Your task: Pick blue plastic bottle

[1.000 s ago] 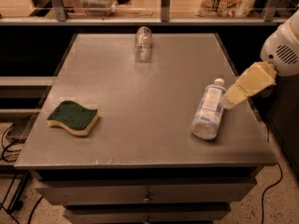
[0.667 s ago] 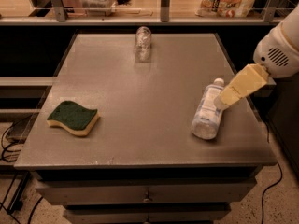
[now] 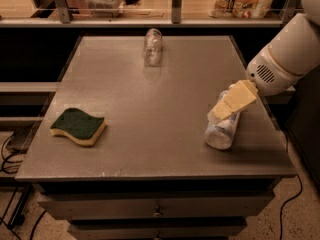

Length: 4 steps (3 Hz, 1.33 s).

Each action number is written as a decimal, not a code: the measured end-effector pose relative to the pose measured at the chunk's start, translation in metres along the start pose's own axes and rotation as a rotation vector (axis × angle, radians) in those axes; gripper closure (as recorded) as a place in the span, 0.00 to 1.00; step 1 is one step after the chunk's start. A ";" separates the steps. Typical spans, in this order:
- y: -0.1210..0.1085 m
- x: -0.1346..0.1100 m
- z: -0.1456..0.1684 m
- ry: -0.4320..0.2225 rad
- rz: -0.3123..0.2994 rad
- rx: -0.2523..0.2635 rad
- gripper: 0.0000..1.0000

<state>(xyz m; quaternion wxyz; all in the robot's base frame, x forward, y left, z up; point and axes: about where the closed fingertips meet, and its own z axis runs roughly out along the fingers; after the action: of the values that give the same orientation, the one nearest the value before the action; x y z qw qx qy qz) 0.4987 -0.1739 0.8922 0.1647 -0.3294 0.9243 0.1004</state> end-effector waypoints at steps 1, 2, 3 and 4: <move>0.000 0.004 0.029 0.048 0.063 -0.031 0.00; -0.002 0.005 0.046 0.065 0.131 -0.056 0.00; 0.004 0.004 0.057 0.072 0.169 -0.088 0.15; 0.009 0.003 0.063 0.080 0.187 -0.100 0.38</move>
Offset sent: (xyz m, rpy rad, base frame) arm 0.0136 0.0110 -0.0644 0.0636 0.1795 -0.1640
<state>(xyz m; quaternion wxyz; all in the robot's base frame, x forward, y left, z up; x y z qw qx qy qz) 0.5059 -0.1498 0.8334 0.1008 -0.2531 0.9507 0.1479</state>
